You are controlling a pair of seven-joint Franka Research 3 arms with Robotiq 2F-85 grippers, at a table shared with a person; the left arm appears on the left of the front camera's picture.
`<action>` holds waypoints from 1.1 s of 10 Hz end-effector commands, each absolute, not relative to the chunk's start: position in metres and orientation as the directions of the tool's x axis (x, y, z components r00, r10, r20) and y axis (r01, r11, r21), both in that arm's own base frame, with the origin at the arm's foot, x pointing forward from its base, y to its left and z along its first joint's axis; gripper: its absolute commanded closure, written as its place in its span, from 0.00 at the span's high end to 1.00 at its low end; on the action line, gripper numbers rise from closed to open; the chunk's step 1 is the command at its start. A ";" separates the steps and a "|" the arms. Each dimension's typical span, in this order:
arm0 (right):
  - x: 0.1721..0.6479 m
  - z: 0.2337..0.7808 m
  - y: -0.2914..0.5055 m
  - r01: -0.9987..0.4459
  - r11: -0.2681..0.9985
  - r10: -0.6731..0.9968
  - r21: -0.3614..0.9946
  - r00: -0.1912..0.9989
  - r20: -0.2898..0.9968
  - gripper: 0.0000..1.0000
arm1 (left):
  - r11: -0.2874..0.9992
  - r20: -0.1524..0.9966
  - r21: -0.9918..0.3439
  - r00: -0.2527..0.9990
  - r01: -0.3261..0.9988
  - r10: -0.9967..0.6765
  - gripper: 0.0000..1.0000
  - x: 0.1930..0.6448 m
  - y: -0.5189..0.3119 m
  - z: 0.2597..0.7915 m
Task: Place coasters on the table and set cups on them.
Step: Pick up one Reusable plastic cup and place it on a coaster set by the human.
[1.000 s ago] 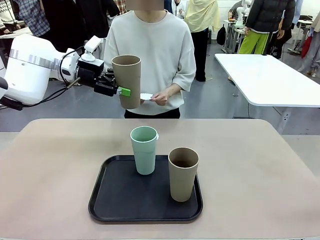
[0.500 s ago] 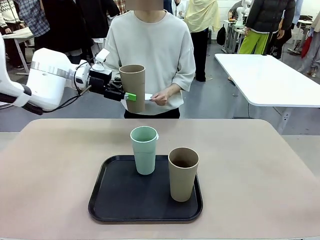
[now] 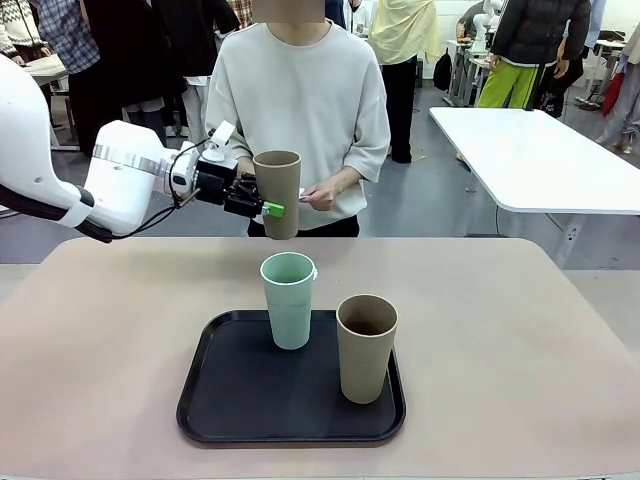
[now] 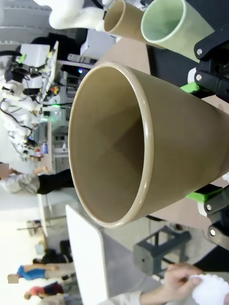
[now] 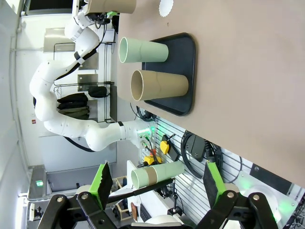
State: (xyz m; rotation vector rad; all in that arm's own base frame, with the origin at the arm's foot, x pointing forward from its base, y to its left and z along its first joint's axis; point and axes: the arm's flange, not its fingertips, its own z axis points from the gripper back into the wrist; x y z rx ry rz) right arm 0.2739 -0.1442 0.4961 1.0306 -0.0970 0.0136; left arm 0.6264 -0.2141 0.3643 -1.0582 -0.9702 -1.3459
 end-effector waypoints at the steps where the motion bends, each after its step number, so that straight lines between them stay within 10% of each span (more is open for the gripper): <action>1: 0.274 0.496 -0.145 -0.060 0.504 -0.032 0.862 0.996 0.088 1.00 | -0.041 0.969 0.035 -0.044 0.999 -0.242 0.85 0.636 -0.224 0.354; 11: 0.274 0.496 -0.145 -0.060 0.504 -0.032 0.862 0.996 0.088 1.00 | -0.052 0.971 0.037 -0.048 0.998 -0.233 0.85 0.635 -0.221 0.347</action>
